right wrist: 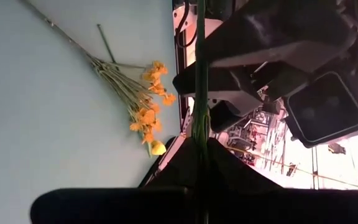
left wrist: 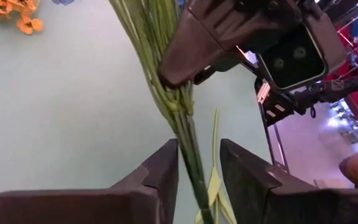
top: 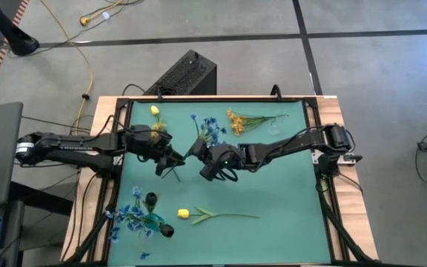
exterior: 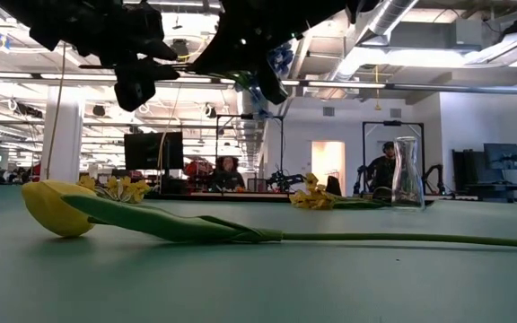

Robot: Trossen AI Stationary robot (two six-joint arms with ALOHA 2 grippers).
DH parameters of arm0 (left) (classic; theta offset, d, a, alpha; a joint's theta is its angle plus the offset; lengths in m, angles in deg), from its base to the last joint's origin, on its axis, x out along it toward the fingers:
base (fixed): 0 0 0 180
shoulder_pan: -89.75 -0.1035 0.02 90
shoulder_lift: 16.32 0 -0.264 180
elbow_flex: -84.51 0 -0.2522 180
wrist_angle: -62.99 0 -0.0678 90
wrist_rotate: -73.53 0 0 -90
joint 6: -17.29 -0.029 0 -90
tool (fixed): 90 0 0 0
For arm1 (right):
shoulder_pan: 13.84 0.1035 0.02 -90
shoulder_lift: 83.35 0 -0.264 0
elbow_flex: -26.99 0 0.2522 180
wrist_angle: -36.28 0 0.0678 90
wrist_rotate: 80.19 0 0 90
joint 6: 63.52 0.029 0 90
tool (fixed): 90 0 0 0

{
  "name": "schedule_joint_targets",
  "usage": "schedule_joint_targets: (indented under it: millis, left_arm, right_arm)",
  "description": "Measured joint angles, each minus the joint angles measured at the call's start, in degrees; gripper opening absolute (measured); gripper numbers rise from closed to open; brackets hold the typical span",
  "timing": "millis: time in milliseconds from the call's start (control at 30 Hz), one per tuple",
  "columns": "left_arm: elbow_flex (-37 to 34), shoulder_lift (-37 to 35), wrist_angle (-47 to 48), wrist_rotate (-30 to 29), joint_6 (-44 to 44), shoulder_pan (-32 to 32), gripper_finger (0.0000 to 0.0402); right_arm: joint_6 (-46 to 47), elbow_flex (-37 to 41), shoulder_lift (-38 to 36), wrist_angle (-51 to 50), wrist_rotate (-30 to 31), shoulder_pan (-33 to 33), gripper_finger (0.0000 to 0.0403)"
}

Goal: Sort flowers into vase by color
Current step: Put the blue flowers into the blue flower vase

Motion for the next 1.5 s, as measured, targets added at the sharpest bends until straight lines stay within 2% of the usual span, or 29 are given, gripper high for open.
schedule_joint_targets:
  millis: [233, 400, 767, 933, 1067, 1167, 1300, 1367, 1500]
  left_arm:
    - [0.0, 0.0, 0.2, 0.0, 0.0, 0.0, 0.0052]
    - [0.0, 0.0, 0.7, -0.1, -0.9, 0.0, 0.0009]
    - [-0.1, 0.0, 0.5, -0.9, -1.6, 0.1, 0.0004]
    - [0.0, 0.0, -0.8, -5.7, -1.8, -0.1, 0.0003]
    - [0.0, -0.1, -0.7, -5.2, -1.9, 0.0, 0.0003]
    - [0.0, -0.2, -0.7, -6.9, -2.6, -0.1, 0.0003]
    - [0.0, -3.5, -1.7, -9.9, -5.3, 0.0, 0.0003]
    - [0.5, -7.0, -1.3, -12.5, -8.1, 0.0, 0.0003]
    - [1.6, -16.1, -1.9, -15.2, -14.1, 0.0, 0.0003]
  right_arm:
    - [-0.1, 0.0, 0.0, 0.0, -0.1, 0.0, 0.0044]
    - [0.2, 0.0, 0.0, 0.3, 0.0, 0.3, 0.0059]
    - [-0.5, 0.0, -0.1, 0.2, -0.2, 3.0, 0.0070]
    - [-0.4, 0.0, -0.1, 0.4, -0.9, 4.4, 0.0107]
    - [-0.2, 0.0, -0.1, 0.6, -1.0, 5.2, 0.0162]
    - [7.3, 0.0, -0.1, 0.4, -0.4, 5.3, 0.0208]
    - [30.9, 0.0, -0.1, -2.0, -0.3, 6.7, 0.0252]
    - [40.2, 0.0, -0.1, -5.6, -0.2, 7.4, 0.0260]
    - [50.9, 0.0, -0.1, -12.5, 0.0, 7.8, 0.0259]
